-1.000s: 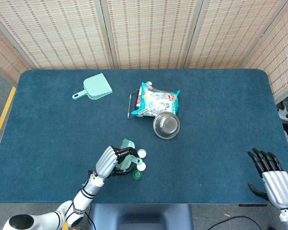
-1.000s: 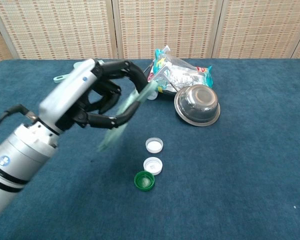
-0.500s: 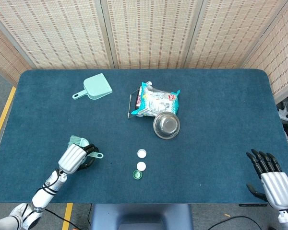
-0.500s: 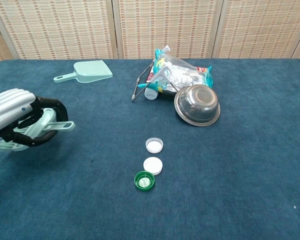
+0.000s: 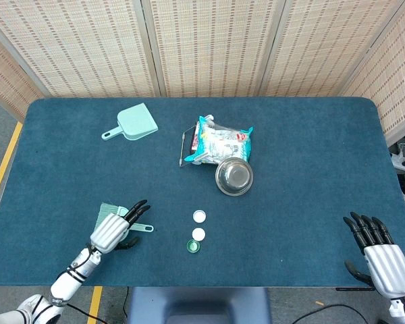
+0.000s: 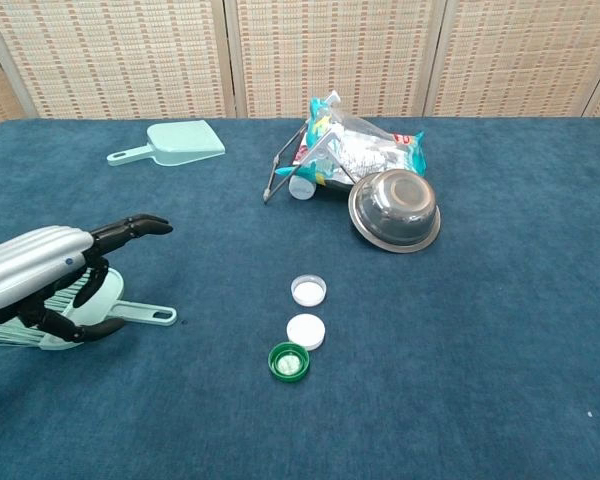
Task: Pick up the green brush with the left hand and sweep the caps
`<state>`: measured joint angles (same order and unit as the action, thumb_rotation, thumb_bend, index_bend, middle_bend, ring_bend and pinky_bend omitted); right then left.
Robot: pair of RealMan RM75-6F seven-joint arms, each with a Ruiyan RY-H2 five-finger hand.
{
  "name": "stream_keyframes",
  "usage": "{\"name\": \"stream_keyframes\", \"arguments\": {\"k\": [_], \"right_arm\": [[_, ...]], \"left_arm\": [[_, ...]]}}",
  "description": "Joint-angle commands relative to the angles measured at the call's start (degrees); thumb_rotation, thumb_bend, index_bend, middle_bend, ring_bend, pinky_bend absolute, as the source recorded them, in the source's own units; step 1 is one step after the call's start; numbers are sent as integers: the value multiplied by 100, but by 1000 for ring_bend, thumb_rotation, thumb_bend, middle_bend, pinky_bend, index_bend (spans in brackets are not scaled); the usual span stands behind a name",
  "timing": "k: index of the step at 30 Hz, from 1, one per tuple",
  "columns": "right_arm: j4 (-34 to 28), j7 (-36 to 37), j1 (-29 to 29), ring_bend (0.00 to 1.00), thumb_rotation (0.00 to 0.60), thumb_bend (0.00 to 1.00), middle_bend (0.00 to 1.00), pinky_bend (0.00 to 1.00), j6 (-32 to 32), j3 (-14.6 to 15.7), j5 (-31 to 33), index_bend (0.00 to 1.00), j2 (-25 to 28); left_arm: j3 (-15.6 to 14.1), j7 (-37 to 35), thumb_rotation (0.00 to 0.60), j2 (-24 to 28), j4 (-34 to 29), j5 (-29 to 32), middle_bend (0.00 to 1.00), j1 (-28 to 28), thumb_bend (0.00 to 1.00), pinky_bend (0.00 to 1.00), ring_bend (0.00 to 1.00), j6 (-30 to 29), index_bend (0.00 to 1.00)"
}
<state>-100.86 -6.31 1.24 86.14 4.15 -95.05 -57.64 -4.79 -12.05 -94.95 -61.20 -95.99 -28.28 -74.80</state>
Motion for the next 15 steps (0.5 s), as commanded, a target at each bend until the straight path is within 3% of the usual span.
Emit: {"name": "stream_keyframes", "arguments": {"k": [1, 4, 5, 7, 9, 15], "right_arm": [[-4, 13, 33, 0, 600, 208, 0, 0, 66, 12, -44, 0, 19], [15, 17, 76, 0, 600, 208, 0, 0, 148, 16, -70, 0, 41], [21, 7, 85, 0, 600, 207, 0, 0, 165, 11, -68, 0, 39], [33, -34, 95, 0, 600, 208, 0, 0, 185, -4, -58, 0, 14], [26, -98, 97, 0, 600, 208, 0, 0, 165, -3, -49, 0, -7], [-30, -266, 112, 0, 600, 208, 0, 0, 197, 20, -176, 0, -86]], "left_arm": [[-92, 54, 600, 636, -818, -121, 0, 266, 300, 779, 485, -568, 0], [-373, 419, 600, 1473, -1541, -319, 0, 856, 304, 360, 86, -1481, 0], [-462, 512, 600, 1677, -1688, -339, 0, 1084, 309, 241, 23, -1778, 0], [-610, 453, 600, 1873, -1686, -371, 0, 1587, 319, 95, 0, -2429, 0], [-642, 288, 600, 1894, -1489, -325, 0, 1916, 333, 52, 0, -2820, 0], [-739, 615, 600, 2147, -1450, -391, 0, 2154, 354, 25, 0, -2743, 0]]}}
